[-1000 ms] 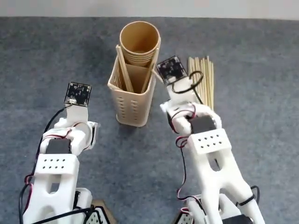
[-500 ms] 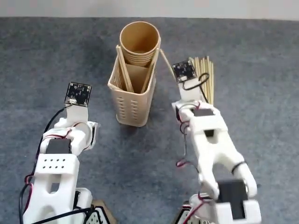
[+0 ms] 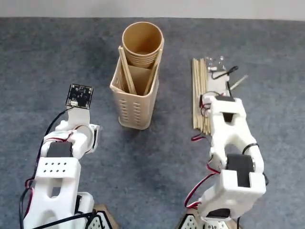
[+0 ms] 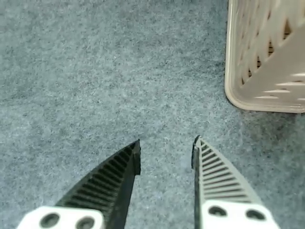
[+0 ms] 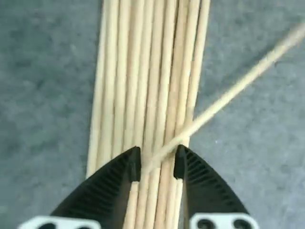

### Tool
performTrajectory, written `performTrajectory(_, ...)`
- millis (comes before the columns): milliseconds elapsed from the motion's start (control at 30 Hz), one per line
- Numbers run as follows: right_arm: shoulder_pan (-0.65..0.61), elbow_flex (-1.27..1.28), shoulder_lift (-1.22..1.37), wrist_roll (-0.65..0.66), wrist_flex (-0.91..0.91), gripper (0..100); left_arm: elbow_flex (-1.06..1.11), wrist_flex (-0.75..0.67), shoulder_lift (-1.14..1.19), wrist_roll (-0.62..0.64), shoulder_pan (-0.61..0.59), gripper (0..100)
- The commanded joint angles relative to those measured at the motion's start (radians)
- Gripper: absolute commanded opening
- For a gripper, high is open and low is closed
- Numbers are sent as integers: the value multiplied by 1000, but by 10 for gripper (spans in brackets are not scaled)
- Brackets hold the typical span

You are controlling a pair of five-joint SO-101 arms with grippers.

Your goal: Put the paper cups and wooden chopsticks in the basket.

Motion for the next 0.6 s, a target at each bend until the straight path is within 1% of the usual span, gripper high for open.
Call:
performTrajectory(0,15,-151,-7,-9,148,127,-4,-14,-19,6,12,200)
performTrajectory(100,16,-292,-5,25,311,127,-4,-14,-19,6,12,200)
performTrajectory(167,30,-366,-4,51,366,127,-4,-14,-19,6,12,200)
performTrajectory(333,53,-450,41,54,367,130,-4,-14,-19,6,12,200)
performTrajectory(433,51,-455,163,54,367,130,-4,-14,-19,6,12,200)
performTrajectory(567,68,-565,363,54,314,130,-4,-14,-19,6,8,200)
